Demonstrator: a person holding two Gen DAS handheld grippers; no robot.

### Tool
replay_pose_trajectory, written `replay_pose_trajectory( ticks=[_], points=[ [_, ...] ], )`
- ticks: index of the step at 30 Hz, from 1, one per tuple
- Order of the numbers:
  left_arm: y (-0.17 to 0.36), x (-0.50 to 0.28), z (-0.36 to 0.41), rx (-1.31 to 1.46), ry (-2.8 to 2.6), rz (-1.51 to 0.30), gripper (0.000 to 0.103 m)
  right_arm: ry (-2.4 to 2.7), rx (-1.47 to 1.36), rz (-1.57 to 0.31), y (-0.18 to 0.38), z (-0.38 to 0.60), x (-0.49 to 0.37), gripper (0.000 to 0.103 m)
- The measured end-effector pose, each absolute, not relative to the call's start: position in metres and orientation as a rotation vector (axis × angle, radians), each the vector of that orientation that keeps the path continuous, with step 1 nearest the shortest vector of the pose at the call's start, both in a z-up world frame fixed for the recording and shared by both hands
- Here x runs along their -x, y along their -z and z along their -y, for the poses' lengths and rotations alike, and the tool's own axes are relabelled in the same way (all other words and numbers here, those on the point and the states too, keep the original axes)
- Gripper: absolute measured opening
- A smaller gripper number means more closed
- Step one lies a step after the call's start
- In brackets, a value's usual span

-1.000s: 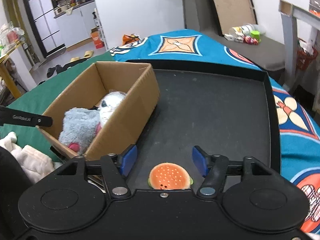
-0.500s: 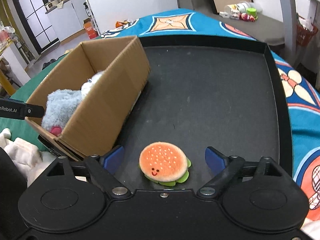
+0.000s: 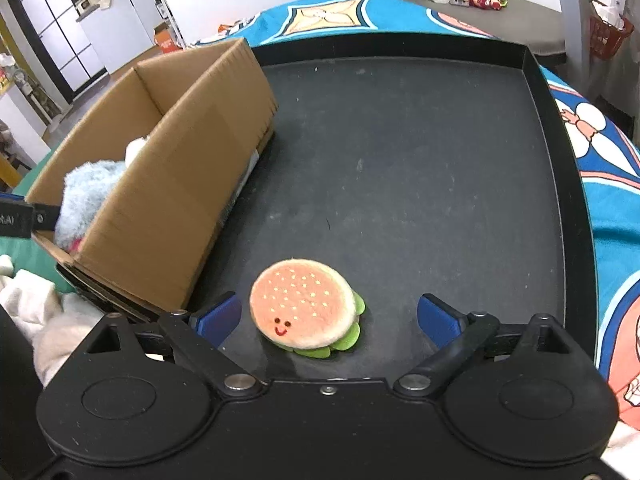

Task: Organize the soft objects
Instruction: 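Close the right gripper on the burger plush, then lift the burger plush with the right gripper and carry it over the box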

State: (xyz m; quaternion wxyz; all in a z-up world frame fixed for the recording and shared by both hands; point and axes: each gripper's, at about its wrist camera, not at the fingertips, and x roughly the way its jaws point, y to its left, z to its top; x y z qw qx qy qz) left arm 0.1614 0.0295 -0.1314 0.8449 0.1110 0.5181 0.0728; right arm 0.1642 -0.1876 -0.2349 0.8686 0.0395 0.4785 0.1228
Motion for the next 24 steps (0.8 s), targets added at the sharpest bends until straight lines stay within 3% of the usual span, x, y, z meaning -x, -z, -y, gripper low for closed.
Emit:
replay_pose_trajectory(
  ticks=[9, 11, 14, 15, 24],
  points=[
    [0.133, -0.166, -0.031, -0.215, -0.203, -1.112, 0.069, -0.206, -0.051, -1.024, 0.245, 0.189, -0.163, 0.096],
    [0.132, -0.166, -0.031, -0.219, -0.209, -1.111, 0.069, -0.222, -0.051, -1.011, 0.245, 0.189, -0.162, 0.09],
    [0.131, -0.165, -0.031, -0.222, -0.213, -1.112, 0.069, -0.232, -0.023, -0.991, 0.239, 0.188, -0.16, 0.054],
    [0.131, -0.165, -0.031, -0.225, -0.216, -1.113, 0.069, -0.22, -0.006, -0.987, 0.237, 0.188, -0.16, 0.051],
    [0.125, -0.161, -0.032, -0.238, -0.22, -1.101, 0.069, -0.209, -0.051, -0.93, 0.22, 0.202, -0.157, 0.05]
  ],
)
